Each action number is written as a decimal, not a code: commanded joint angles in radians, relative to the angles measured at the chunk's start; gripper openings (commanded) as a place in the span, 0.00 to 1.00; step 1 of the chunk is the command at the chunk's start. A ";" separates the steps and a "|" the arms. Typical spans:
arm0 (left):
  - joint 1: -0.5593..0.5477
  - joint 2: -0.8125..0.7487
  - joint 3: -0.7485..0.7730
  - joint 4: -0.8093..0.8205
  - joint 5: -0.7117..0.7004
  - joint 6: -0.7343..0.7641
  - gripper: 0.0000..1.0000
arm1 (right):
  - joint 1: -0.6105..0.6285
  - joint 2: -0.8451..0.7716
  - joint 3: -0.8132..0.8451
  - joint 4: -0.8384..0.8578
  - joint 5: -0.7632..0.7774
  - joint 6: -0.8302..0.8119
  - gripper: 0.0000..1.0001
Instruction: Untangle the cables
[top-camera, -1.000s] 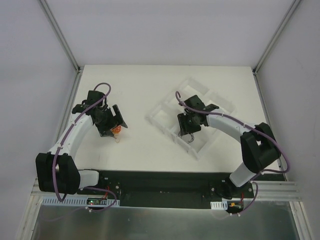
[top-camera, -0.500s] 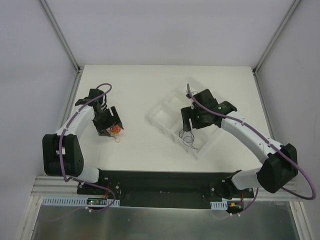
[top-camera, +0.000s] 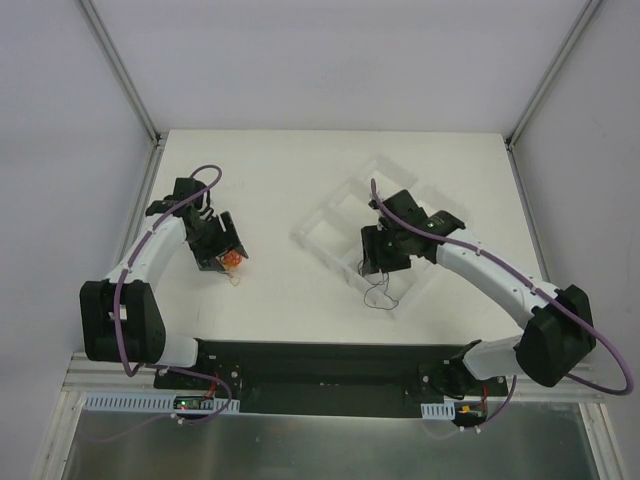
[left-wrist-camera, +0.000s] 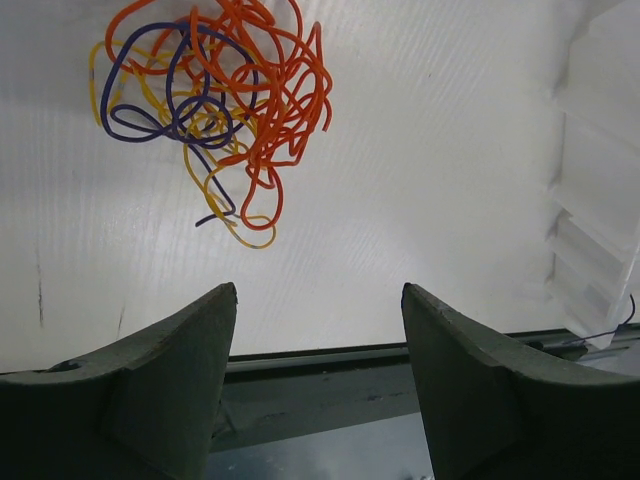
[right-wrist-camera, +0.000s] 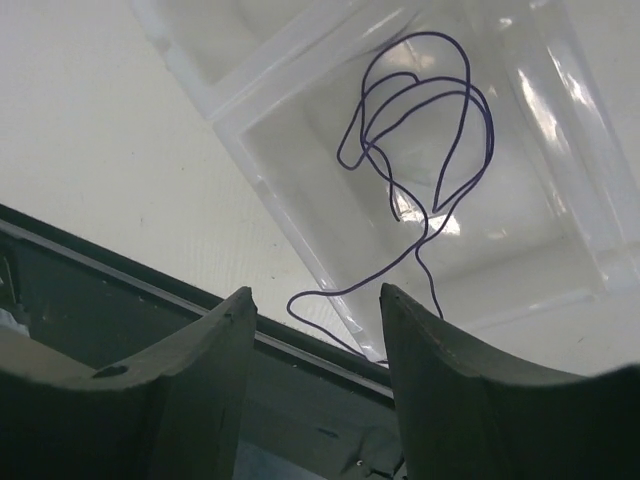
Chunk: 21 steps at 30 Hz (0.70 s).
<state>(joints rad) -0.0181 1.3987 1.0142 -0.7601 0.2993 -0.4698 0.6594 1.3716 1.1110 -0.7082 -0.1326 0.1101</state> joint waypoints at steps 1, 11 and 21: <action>0.003 -0.058 -0.040 -0.033 0.040 0.008 0.66 | -0.021 -0.003 -0.020 -0.039 0.070 0.180 0.56; 0.003 -0.086 -0.058 -0.033 0.072 0.005 0.66 | -0.158 0.055 -0.079 -0.021 -0.139 0.480 0.49; 0.003 -0.129 -0.083 -0.033 0.063 0.008 0.66 | -0.175 0.116 -0.135 0.056 -0.185 0.574 0.23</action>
<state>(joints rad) -0.0181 1.3071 0.9398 -0.7719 0.3420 -0.4702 0.4973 1.4712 0.9829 -0.6876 -0.2714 0.6113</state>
